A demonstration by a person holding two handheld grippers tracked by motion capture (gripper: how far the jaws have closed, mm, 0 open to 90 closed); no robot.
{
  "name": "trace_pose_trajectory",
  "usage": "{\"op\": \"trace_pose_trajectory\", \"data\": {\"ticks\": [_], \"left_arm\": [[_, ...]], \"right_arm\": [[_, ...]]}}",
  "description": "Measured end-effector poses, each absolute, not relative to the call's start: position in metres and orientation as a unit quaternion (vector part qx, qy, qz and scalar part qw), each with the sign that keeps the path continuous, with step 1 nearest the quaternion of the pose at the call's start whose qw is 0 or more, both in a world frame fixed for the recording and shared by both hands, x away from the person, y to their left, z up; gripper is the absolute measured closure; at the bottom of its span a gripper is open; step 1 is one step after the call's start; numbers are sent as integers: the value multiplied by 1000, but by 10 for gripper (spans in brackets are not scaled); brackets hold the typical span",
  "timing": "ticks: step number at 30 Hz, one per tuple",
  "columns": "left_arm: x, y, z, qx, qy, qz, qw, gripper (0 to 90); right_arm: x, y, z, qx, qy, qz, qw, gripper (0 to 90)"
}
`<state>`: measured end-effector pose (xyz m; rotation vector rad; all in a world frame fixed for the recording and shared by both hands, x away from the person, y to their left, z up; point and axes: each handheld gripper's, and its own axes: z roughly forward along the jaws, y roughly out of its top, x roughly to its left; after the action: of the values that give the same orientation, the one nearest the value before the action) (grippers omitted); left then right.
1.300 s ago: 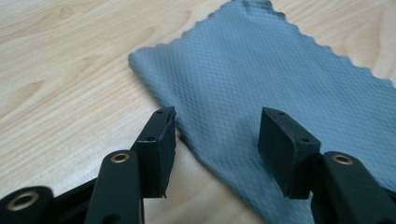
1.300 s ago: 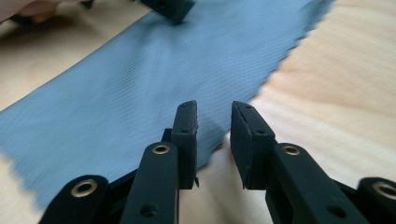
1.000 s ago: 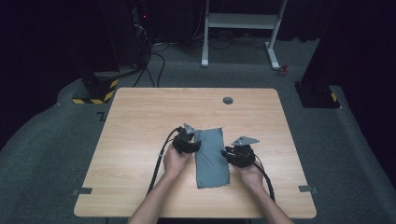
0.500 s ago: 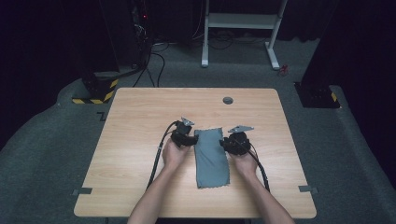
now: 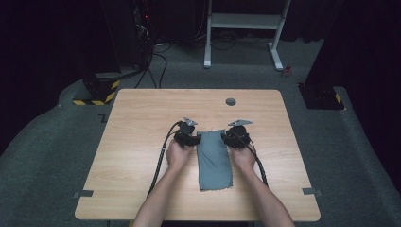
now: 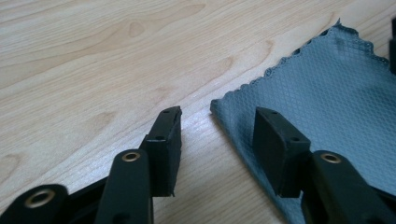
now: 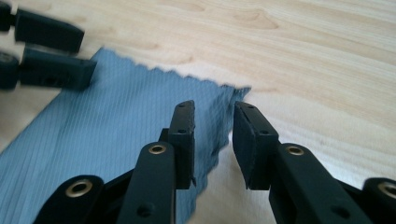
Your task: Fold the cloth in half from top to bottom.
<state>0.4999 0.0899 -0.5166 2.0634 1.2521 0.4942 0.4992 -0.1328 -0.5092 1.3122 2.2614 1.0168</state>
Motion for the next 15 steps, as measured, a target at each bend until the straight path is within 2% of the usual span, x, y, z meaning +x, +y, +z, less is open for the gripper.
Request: {"op": "trace_pose_trajectory", "data": {"ticks": [10, 12, 15], "left_arm": [[501, 87, -515, 793, 477, 183, 332, 626], [501, 86, -515, 794, 477, 182, 330, 639], [502, 84, -514, 795, 477, 177, 331, 690]], "right_arm": [[519, -124, -517, 494, 782, 341, 170, 647], [521, -122, -516, 492, 785, 337, 168, 653], [523, -116, -515, 474, 799, 326, 175, 711]]}}
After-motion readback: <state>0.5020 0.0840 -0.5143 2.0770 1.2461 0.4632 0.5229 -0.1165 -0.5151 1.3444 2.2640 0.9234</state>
